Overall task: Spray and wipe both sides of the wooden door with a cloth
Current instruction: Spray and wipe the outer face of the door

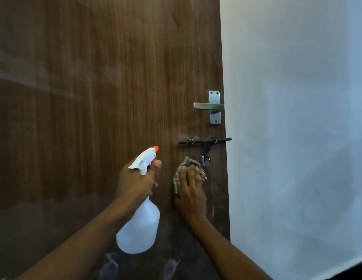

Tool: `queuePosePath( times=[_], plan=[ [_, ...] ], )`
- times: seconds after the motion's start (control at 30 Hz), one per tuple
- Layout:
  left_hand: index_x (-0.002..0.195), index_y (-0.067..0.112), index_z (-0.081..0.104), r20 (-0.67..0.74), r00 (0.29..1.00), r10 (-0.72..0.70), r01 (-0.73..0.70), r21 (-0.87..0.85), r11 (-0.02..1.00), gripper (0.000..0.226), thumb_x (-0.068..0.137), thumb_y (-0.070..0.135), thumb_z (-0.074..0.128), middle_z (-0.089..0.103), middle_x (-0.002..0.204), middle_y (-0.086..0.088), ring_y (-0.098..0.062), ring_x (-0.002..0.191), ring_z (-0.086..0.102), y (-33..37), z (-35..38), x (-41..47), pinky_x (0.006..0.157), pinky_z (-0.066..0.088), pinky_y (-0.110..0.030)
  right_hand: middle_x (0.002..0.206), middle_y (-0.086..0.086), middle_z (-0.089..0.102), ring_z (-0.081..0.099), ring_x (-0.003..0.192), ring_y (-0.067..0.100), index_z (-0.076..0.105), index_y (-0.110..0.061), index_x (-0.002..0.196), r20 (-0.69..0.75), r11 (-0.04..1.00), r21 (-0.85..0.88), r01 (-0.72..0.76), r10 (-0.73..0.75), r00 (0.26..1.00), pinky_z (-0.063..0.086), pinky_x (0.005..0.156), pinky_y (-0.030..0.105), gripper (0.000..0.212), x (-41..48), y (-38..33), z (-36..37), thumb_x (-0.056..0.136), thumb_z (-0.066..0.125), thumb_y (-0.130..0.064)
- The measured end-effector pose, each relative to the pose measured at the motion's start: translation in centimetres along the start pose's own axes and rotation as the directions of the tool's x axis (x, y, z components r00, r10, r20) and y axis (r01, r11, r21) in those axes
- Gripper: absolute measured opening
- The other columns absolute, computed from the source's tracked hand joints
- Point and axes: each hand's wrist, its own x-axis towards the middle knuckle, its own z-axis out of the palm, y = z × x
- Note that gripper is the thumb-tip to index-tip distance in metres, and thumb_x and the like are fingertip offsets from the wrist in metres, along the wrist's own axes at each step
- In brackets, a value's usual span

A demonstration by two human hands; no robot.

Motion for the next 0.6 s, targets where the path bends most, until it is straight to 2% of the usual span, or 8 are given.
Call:
queuePosePath(
  times=[0.07,0.17,0.23,0.33,0.4,0.47,0.53,0.6],
  plan=[
    [0.109,0.010,0.062,0.001,1.000,0.014,-0.014,0.028,1.000,0.035,0.085,0.036,0.065,0.067,0.077,-0.009,-0.020,0.060,0.062,-0.1,1.1,-0.3,0.048,0.046,-0.020,0.154,0.021,0.036,0.035,0.142,0.040,0.032,-0.008,0.152,-0.063,1.000,0.015,-0.017,0.018,0.998,0.043,0.105,0.049,0.078,2.2,-1.4,-0.6,0.087,0.070,-0.028],
    [0.114,0.007,0.061,-0.023,1.000,0.007,-0.007,0.028,1.000,0.038,0.086,0.033,0.064,0.065,0.079,-0.008,-0.017,0.059,0.060,-0.4,2.1,-0.4,0.045,0.046,-0.016,0.161,0.016,0.025,0.022,0.149,0.034,0.025,-0.010,0.155,-0.096,0.963,0.126,-0.237,0.249,0.964,0.029,0.117,0.045,0.073,5.5,-3.3,-1.3,0.096,0.059,-0.036],
    [0.118,0.004,0.059,-0.021,1.000,-0.014,0.014,0.018,1.000,0.038,0.089,0.029,0.063,0.064,0.085,-0.010,-0.017,0.057,0.060,-0.5,2.4,-0.4,0.042,0.044,-0.011,0.163,0.013,0.021,0.016,0.151,0.032,0.021,-0.011,0.156,-0.113,0.947,0.157,-0.281,0.300,0.947,0.017,0.120,0.041,0.075,5.8,-4.2,-1.3,0.096,0.056,-0.039],
    [0.119,-0.001,0.057,0.002,1.000,-0.013,0.013,-0.055,0.998,0.036,0.092,0.023,0.061,0.063,0.087,-0.014,-0.010,0.051,0.062,-0.7,2.4,-0.2,0.040,0.041,-0.007,0.160,0.011,0.028,0.023,0.149,0.030,0.026,-0.013,0.153,-0.130,0.922,0.230,-0.311,0.345,0.929,0.020,0.119,0.042,0.072,5.6,-4.0,-1.3,0.095,0.059,-0.038],
    [0.118,0.003,0.059,0.002,1.000,-0.010,0.010,-0.014,1.000,0.039,0.089,0.030,0.063,0.064,0.085,-0.012,-0.015,0.052,0.061,-0.8,2.5,-0.1,0.041,0.043,-0.009,0.154,0.014,0.040,0.036,0.143,0.032,0.035,-0.010,0.148,-0.177,0.948,0.193,-0.254,0.288,0.941,0.031,0.114,0.044,0.071,5.0,-3.4,-1.2,0.090,0.066,-0.037],
    [0.117,0.006,0.060,0.004,1.000,-0.007,0.007,0.001,1.000,0.040,0.087,0.033,0.063,0.066,0.087,-0.010,-0.016,0.056,0.059,-0.8,2.7,-0.2,0.042,0.043,-0.008,0.144,0.014,0.051,0.048,0.134,0.033,0.046,-0.009,0.139,-0.180,0.993,0.102,-0.057,0.075,0.981,0.038,0.109,0.043,0.066,2.7,-1.8,-0.6,0.084,0.073,-0.033],
    [0.116,0.007,0.060,0.022,1.000,-0.001,0.002,-0.012,1.000,0.040,0.087,0.034,0.063,0.068,0.091,-0.012,-0.017,0.059,0.060,-0.9,3.1,-0.6,0.044,0.045,-0.010,0.141,0.013,0.055,0.051,0.130,0.033,0.050,-0.012,0.133,-0.116,0.992,0.004,0.127,-0.126,0.985,0.041,0.109,0.044,0.062,-0.7,1.6,-0.2,0.080,0.076,-0.030],
    [0.114,0.010,0.061,0.045,0.999,-0.006,0.006,0.000,1.000,0.041,0.084,0.037,0.065,0.069,0.086,-0.010,-0.018,0.060,0.062,-0.9,3.5,-1.2,0.047,0.047,-0.016,0.140,0.014,0.055,0.052,0.129,0.035,0.051,-0.013,0.131,-0.100,0.995,-0.003,0.104,-0.104,0.990,0.046,0.105,0.048,0.062,-2.9,5.9,-0.4,0.077,0.080,-0.022]
  ],
)
